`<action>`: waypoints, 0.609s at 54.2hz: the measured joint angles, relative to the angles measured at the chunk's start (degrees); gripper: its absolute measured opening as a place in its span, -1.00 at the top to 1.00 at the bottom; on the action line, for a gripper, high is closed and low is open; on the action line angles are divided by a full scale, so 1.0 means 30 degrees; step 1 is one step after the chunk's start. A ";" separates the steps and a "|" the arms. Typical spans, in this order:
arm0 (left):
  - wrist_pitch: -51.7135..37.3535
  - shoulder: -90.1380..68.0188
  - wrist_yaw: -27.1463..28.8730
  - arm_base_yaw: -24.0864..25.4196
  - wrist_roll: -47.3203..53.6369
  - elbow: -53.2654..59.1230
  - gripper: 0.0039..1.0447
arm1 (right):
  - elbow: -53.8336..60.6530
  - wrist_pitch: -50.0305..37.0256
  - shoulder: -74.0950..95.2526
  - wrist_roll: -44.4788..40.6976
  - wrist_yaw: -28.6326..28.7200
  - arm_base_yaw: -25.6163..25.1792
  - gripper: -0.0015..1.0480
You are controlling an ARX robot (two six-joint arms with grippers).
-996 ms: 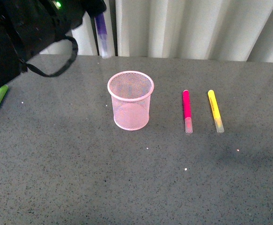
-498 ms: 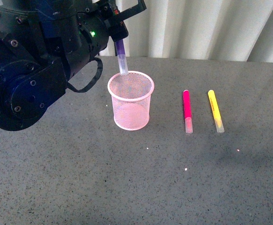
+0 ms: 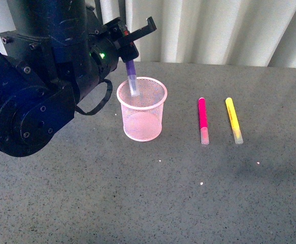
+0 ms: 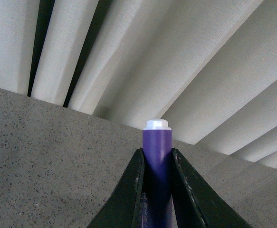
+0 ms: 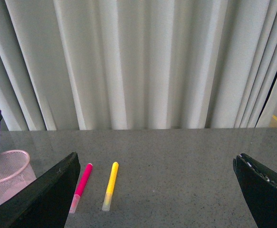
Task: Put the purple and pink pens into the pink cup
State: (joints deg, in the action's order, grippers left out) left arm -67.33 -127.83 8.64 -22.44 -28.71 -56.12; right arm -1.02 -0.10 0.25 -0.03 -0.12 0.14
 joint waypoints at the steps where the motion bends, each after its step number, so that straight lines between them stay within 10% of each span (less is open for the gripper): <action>1: -0.0015 -0.0015 0.0007 -0.0022 -0.0007 0.0007 0.76 | 0.0000 0.0000 0.0000 0.0000 0.0000 0.0000 -0.87; 25: 0.0539 -0.0561 0.0124 -0.0226 0.0029 -0.0313 0.76 | 0.0000 0.0000 0.0000 0.0000 0.0007 0.0000 -0.87; 33: 0.0976 -0.0437 -0.0357 -0.0408 -0.0124 -0.0299 0.06 | 0.0000 0.0000 0.0000 0.0000 0.0007 0.0000 -0.87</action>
State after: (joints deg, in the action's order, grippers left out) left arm -64.40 -129.14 7.57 -23.66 -29.08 -57.01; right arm -1.02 -0.10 0.25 -0.03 -0.10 0.14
